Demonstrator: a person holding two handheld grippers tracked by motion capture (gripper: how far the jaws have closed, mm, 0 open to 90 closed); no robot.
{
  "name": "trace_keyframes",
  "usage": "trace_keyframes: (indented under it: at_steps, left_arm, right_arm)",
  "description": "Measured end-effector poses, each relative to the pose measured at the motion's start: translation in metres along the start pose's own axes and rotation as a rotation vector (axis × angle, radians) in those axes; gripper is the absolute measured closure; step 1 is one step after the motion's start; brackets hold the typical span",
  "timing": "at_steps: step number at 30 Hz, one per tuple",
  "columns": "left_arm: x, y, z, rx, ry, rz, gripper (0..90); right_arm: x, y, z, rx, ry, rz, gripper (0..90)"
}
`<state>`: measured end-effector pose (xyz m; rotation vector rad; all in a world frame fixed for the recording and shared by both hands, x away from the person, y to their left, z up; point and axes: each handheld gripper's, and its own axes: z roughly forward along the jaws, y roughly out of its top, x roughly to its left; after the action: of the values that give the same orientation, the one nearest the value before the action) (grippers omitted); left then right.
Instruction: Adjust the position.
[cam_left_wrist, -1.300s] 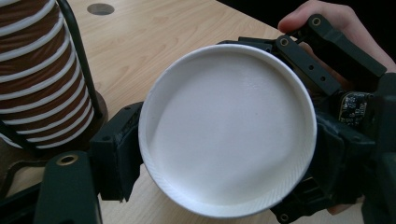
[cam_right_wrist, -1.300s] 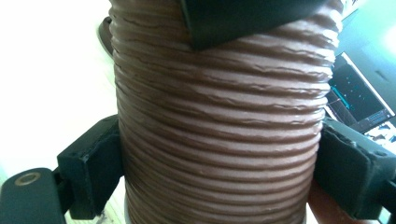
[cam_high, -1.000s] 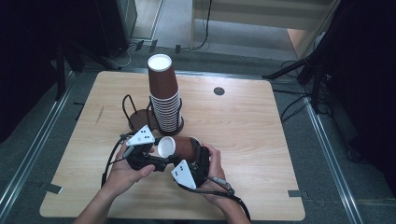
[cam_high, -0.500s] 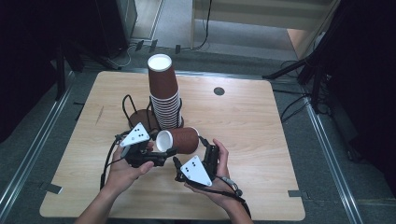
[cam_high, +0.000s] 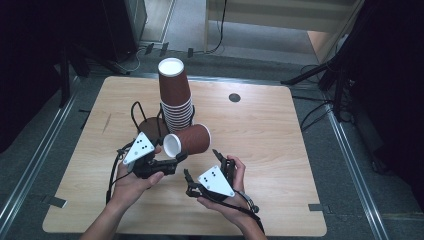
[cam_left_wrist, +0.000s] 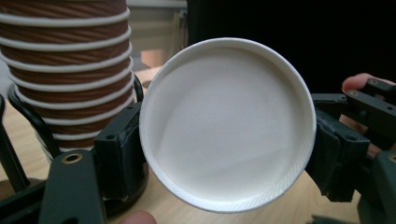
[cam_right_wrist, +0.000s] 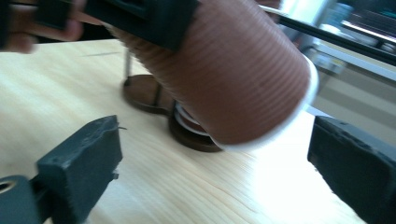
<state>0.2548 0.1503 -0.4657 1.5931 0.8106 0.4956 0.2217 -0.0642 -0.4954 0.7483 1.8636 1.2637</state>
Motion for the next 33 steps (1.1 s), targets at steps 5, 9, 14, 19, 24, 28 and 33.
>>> trace_keyframes:
  at_steps: [5, 9, 14, 19, 24, 28, 33]
  left_arm:
    - [0.001, -0.001, 0.000, -0.028, -0.016, -0.035, 24.6]
    - [0.001, -0.002, 0.000, -0.051, -0.017, -0.042, 24.6]
    - [0.002, -0.004, -0.001, -0.077, -0.006, -0.045, 24.7]
    - [0.000, -0.005, -0.002, -0.098, -0.005, -0.046, 24.7]
    - [-0.002, -0.008, 0.000, -0.121, -0.008, -0.050, 24.7]
    - [-0.005, -0.011, 0.002, -0.145, -0.010, -0.054, 24.7]
    - [-0.008, -0.012, 0.002, -0.151, -0.015, -0.047, 24.7]
  right_arm:
    - [-0.005, 0.001, -0.004, 0.034, 0.012, 0.068, 4.6]
    - [-0.009, 0.006, -0.005, 0.054, 0.048, 0.150, 1.1]
    - [-0.017, 0.007, -0.004, 0.067, 0.045, 0.254, 0.2]
    - [-0.019, 0.008, -0.006, 0.057, -0.008, 0.292, 1.2]
    - [-0.022, 0.011, -0.008, 0.044, -0.012, 0.387, 1.8]
    - [-0.023, 0.014, -0.013, 0.024, -0.016, 0.456, 2.5]
    - [-0.025, 0.016, -0.015, 0.024, -0.008, 0.535, 2.5]
